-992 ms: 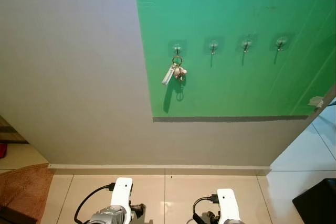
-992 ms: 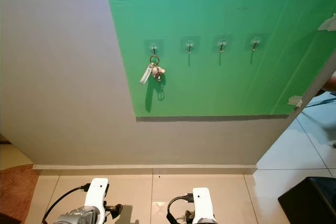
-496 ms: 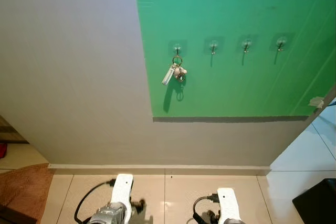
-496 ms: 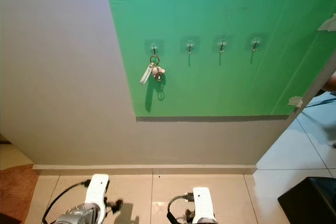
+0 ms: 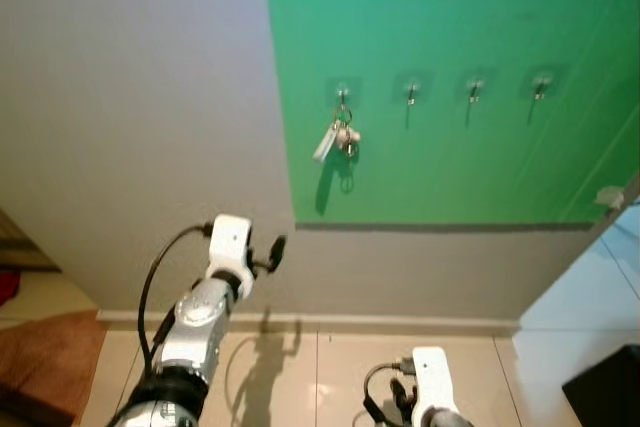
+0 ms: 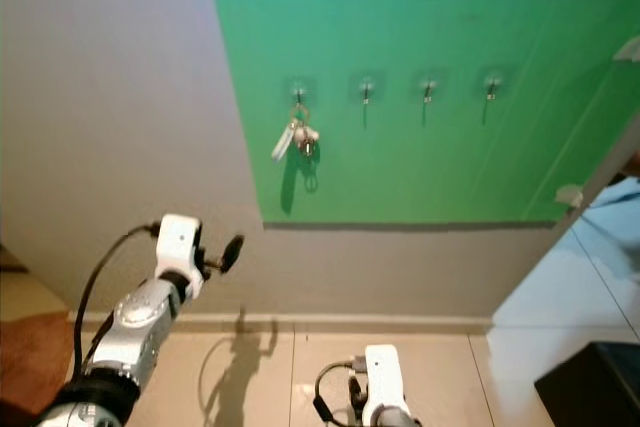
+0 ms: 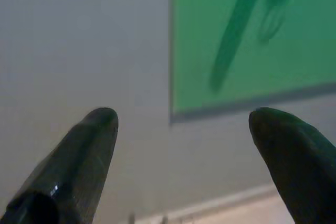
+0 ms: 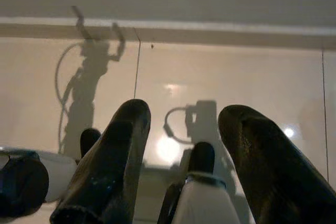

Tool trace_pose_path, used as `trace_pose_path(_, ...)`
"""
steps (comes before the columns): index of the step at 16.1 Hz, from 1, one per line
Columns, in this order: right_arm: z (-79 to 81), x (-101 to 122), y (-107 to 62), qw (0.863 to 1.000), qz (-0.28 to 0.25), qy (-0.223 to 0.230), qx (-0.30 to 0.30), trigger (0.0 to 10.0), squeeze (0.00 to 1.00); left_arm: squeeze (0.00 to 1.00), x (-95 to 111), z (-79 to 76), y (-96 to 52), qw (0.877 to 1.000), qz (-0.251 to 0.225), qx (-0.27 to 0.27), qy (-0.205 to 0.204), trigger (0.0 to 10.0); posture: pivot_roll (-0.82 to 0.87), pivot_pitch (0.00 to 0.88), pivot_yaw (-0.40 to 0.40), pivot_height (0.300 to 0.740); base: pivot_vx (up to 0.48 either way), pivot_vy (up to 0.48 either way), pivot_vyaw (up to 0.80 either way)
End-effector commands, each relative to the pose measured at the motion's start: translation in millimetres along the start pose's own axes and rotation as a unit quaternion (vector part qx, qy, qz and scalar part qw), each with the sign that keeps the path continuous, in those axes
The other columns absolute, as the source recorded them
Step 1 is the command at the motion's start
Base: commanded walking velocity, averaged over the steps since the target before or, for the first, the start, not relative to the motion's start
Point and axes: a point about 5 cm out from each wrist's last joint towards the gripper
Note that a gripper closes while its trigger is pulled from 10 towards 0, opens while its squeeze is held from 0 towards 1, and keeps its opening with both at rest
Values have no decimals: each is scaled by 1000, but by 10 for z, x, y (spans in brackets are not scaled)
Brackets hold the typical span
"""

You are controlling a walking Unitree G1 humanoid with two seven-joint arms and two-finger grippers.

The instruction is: Hang keys on a hook

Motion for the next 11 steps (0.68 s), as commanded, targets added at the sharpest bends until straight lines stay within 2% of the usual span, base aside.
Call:
trace_pose_path(1, 5, 56, 0, 1000, -27, 1, 1, 10000, 0, 0, 214, -46, 4, 999, -35, -6, -1, 10000, -55, 0, 41, 740, 0, 0, 0)
trace_pose_path(2, 5, 65, -3, 999, -35, 7, -1, 10000, 0, 0, 319, -63, -12, 999, -52, -8, 0, 10000, -48, 0, 40, 740, 0, 0, 0)
trace_pose_path(4, 10, 102, -17, 998, -65, 13, -6, 10000, 0, 0, 611, -124, -146, 995, -101, -9, 10, 10000, -35, 0, 40, 740, 0, 0, 0)
trace_pose_path(5, -262, 1091, -240, 954, -299, 4, -12, 10000, 0, 0, 676, -144, -272, 993, -119, -6, 16, 10000, -28, 0, 37, 740, 0, 0, 0)
trace_pose_path(6, -309, 1372, -450, 931, -365, 2, -7, 10000, 0, 0, 696, -143, -330, 992, -125, -2, 15, 10000, -28, 0, 35, 740, 0, 0, 0)
trace_pose_path(7, -331, 1498, -598, 916, -400, 4, -7, 10000, 0, 0, 716, -138, -387, 992, -129, 3, 9, 10000, -29, 0, 34, 740, 0, 0, 0)
trace_pose_path(8, -355, 1448, -673, 912, -410, 21, -15, 10000, 0, 0, 745, -112, -479, 991, -131, 16, -2, 10000, -38, 0, 35, 740, 0, 0, 0)
trace_pose_path(10, -352, 1434, -716, 911, -412, 29, -19, 10000, 0, 0, 682, -107, -480, 994, -108, 27, -20, 10000, -46, 0, 39, 740, 0, 0, 0)
trace_pose_path(11, -307, 1495, -780, 914, -405, 38, -10, 10000, 0, 0, 617, -92, -449, 995, -89, 39, -29, 10000, -56, 0, 41, 740, 0, 0, 0)
Point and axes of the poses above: a point about 5 cm out from each wrist's last joint towards the gripper, its own y axis pointing out of the wrist towards the gripper, its own x axis along the axis of the wrist's last joint, z = x × y, and after that the axes turned 2 degrees about y, right-handed
